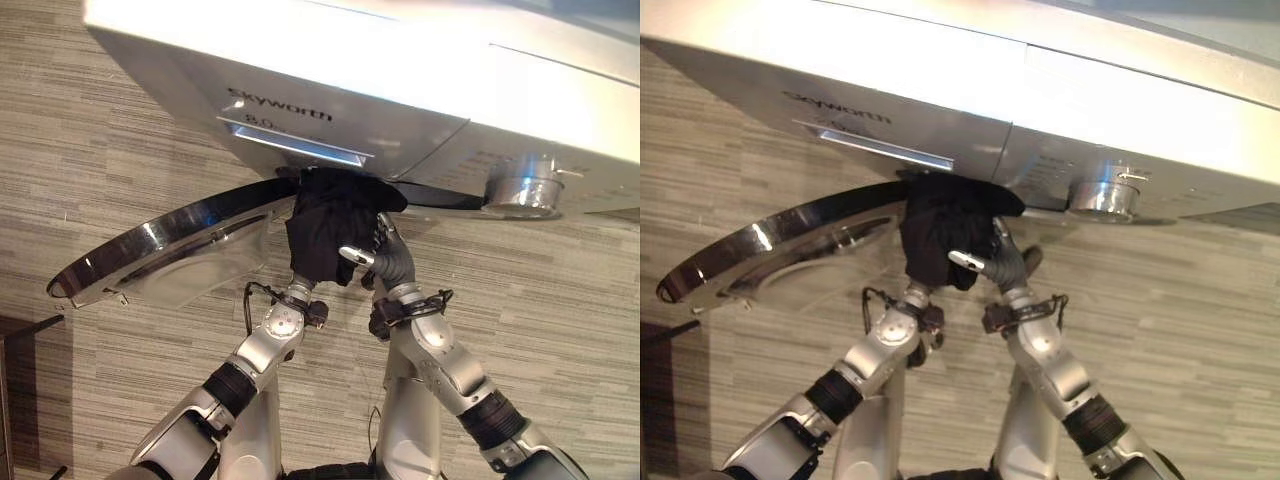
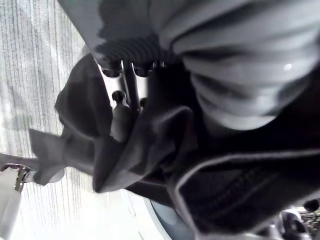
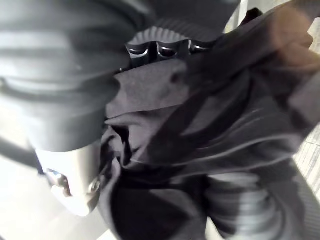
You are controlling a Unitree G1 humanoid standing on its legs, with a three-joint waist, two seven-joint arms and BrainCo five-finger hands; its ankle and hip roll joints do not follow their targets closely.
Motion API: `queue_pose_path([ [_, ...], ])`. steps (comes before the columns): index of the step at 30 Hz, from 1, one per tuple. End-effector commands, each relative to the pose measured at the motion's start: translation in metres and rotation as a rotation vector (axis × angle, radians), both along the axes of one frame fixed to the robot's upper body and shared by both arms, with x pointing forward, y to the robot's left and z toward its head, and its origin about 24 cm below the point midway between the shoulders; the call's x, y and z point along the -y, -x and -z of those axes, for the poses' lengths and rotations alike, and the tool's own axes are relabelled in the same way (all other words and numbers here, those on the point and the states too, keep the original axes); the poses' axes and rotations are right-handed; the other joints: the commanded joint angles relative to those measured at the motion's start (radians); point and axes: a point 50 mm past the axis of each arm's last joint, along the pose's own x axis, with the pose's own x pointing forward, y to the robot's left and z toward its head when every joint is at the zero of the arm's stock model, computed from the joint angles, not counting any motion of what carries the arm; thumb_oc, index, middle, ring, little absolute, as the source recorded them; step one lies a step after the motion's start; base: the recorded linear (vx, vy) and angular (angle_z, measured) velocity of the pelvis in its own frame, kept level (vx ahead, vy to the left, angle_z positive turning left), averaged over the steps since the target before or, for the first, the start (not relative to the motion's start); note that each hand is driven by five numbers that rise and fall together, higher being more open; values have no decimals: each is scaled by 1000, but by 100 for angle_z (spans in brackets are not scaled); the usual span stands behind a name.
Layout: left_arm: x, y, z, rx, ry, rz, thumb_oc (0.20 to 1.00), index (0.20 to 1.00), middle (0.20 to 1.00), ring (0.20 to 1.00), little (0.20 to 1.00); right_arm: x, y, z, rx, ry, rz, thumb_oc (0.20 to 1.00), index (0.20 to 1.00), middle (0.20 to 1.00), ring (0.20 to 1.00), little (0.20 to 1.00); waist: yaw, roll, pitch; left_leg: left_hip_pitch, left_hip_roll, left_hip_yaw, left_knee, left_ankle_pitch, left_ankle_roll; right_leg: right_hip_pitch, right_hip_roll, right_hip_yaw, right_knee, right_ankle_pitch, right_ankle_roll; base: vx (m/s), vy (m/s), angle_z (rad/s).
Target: Grab the laundry basket,head to the washer,open it,put in the laundry and shut it.
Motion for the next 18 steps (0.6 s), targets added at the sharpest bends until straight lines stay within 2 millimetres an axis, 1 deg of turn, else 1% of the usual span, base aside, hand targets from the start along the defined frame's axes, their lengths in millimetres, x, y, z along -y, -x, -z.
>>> queue_pose_path([
  [1, 36, 18, -27, 82, 202, 135, 200, 200, 200, 200, 200, -5, 15, 0, 38, 60, -74, 1000, 1000, 1000, 1000, 1000, 11, 21, -5, 52, 18, -20, -6, -130, -12, -15, -102, 80, -89, 20, 227, 10, -6, -4],
  [2, 36, 18, -27, 81, 202, 136, 200, 200, 200, 200, 200, -5, 15, 0, 38, 60, -74, 1000, 1000, 1000, 1000, 1000, 11, 20, -6, 53, 18, -20, -7, -130, -12, -14, -101, 81, -89, 19, 227, 16, -36, -5],
  [3, 79, 43, -69, 241, 358, 312, 200, 200, 200, 200, 200, -11, 21, 14, -7, 32, -95, 1000, 1000, 1000, 1000, 1000, -8, 17, -2, 58, 25, -17, -11, -133, -16, -19, -98, 82, -86, 14, 228, 23, -56, -7],
  [4, 79, 29, -65, 255, 262, 246, 200, 200, 200, 200, 200, -13, 21, 13, 31, 34, -114, 1000, 1000, 1000, 1000, 1000, -13, 10, -2, 61, 31, -14, -8, -133, -22, -18, -90, 85, -84, 9, 226, 24, -49, -2],
  [5, 53, 6, -73, 281, 237, 109, 200, 200, 200, 200, 200, -7, 17, 3, 74, 37, -104, 1000, 1000, 1000, 1000, 1000, -17, 8, -2, 63, 32, -12, -8, -131, -23, -18, -88, 87, -86, 10, 222, 30, -4, -11],
  [6, 58, 14, -45, 170, 181, 119, 200, 200, 200, 200, 200, 3, 20, 4, 65, -6, -74, 1000, 1000, 1000, 1000, 1000, -28, 12, -2, 62, 31, -7, -10, -134, -18, -29, -90, 90, -80, 12, 224, 35, 9, -17],
  [7, 78, 23, -35, 107, 233, 186, 200, 200, 200, 200, 200, 3, 24, 13, 42, 22, -52, 1000, 1000, 1000, 1000, 1000, -41, 5, -2, 65, 35, -2, -9, -135, -18, -29, -86, 90, -80, 10, 223, 45, 34, -26],
  [8, 83, 16, -24, 46, 183, 168, 200, 200, 200, 200, 200, -2, 23, 15, 32, 40, -84, 1000, 1000, 1000, 1000, 1000, -56, -3, -2, 72, 43, 4, -10, -139, -18, -28, -77, 95, -80, 9, 224, 38, 29, -22],
  [9, 92, 13, -27, 13, 221, 172, 200, 200, 200, 200, 200, -3, 21, 18, 20, 65, -78, 1000, 1000, 1000, 1000, 1000, -68, -13, -2, 76, 45, 10, -11, -141, -18, -29, -73, 98, -82, 11, 223, 28, 50, -25],
  [11, 95, 4, -40, 6, 284, 147, 200, 200, 200, 200, 200, 1, 20, 22, 4, 103, -58, 1000, 1000, 1000, 1000, 1000, -93, -27, -2, 81, 44, 20, -14, -144, -15, -31, -69, 100, -88, 16, 221, 30, 38, -28],
  [13, 97, -1, -46, -9, 334, 129, 200, 200, 200, 200, 200, 8, 17, 24, -3, 131, -34, 1000, 1000, 1000, 1000, 1000, -108, -30, -2, 85, 44, 28, -15, -149, -13, -36, -66, 105, -87, 18, 223, 31, 30, -20],
  [15, 97, -4, -51, -12, 360, 120, 200, 200, 200, 200, 200, 12, 16, 24, 2, 144, -23, 1000, 1000, 1000, 1000, 1000, -117, -30, -2, 86, 44, 34, -16, -152, -13, -39, -65, 107, -84, 19, 225, 38, 20, -17],
  [16, 95, -9, -50, -41, 385, 93, 200, 200, 200, 200, 200, 17, 14, 26, -8, 145, 0, 1000, 1000, 1000, 1000, 1000, -128, -31, -1, 88, 48, 41, -18, -156, -14, -45, -67, 105, -79, 22, 227, 58, 13, -13],
  [18, 90, -12, -47, -61, 407, 73, 200, 200, 200, 200, 200, 19, 13, 26, -8, 140, 6, 1000, 1000, 1000, 1000, 1000, -132, -30, -1, 90, 52, 46, -20, -157, -18, -47, -67, 101, -80, 24, 229, 47, -17, -9],
])
